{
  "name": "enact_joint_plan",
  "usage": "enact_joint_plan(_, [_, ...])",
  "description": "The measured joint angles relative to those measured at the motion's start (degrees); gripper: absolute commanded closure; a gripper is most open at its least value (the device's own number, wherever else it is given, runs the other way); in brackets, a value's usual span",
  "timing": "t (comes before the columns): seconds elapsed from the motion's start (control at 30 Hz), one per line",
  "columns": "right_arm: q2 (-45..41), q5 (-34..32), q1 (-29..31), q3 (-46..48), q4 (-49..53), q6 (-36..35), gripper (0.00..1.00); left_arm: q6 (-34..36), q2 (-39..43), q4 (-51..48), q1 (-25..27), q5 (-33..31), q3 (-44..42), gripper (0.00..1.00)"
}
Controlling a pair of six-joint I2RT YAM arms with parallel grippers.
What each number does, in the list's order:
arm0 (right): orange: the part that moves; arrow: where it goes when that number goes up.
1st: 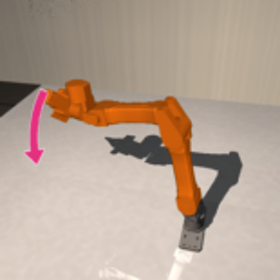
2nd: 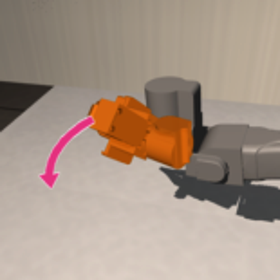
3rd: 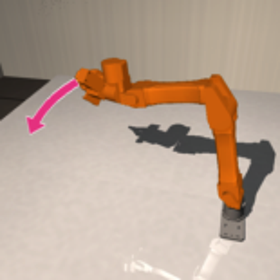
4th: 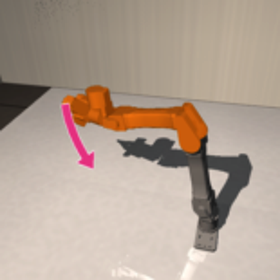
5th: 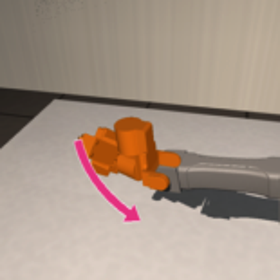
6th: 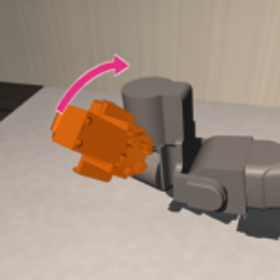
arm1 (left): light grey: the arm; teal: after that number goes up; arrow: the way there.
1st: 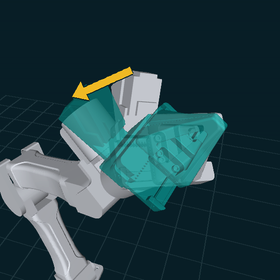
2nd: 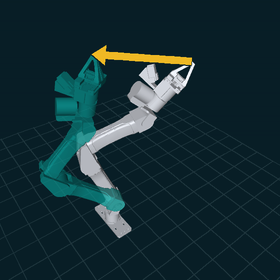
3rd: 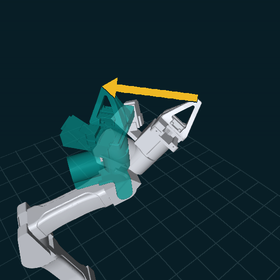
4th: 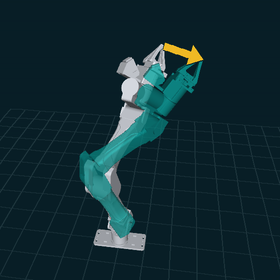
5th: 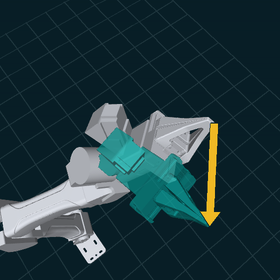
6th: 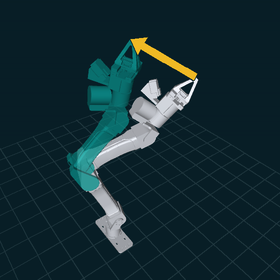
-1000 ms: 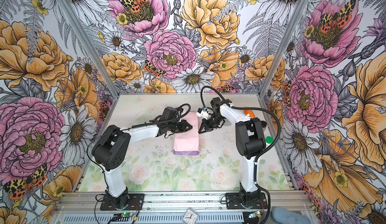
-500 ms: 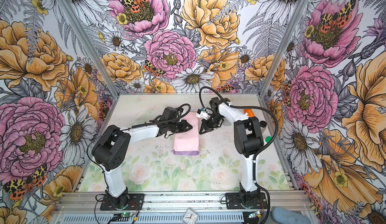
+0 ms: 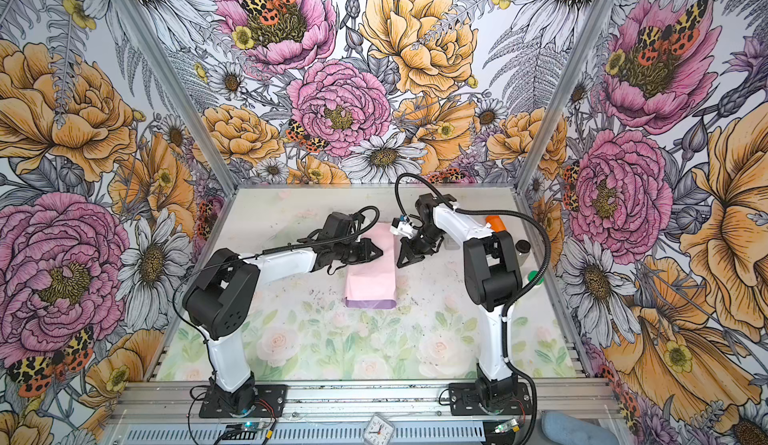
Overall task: Wrap the gift box in paper
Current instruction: 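Carry the tape strip with the right gripper toward the left gripper on the box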
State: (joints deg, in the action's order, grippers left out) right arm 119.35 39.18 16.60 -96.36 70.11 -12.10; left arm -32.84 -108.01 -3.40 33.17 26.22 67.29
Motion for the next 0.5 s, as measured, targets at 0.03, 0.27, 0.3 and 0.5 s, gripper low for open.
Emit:
enact_joint_plan(0.03, [0.2,-0.1,0.0,-0.2,0.0,0.0,1.00,0.0,0.0,0.0,0.0,0.0,0.0,0.84])
enact_joint_plan(0.27, [1.4,-0.5,0.0,-0.2,0.0,0.0,1.00,0.0,0.0,0.0,0.0,0.0,0.0,0.84])
enact_joint_plan(0.3, [1.4,-0.6,0.0,-0.2,0.0,0.0,1.00,0.0,0.0,0.0,0.0,0.0,0.0,0.84])
enact_joint_plan(0.5, [1.5,-0.7,0.0,-0.2,0.0,0.0,1.00,0.0,0.0,-0.3,0.0,0.0,0.2,0.84])
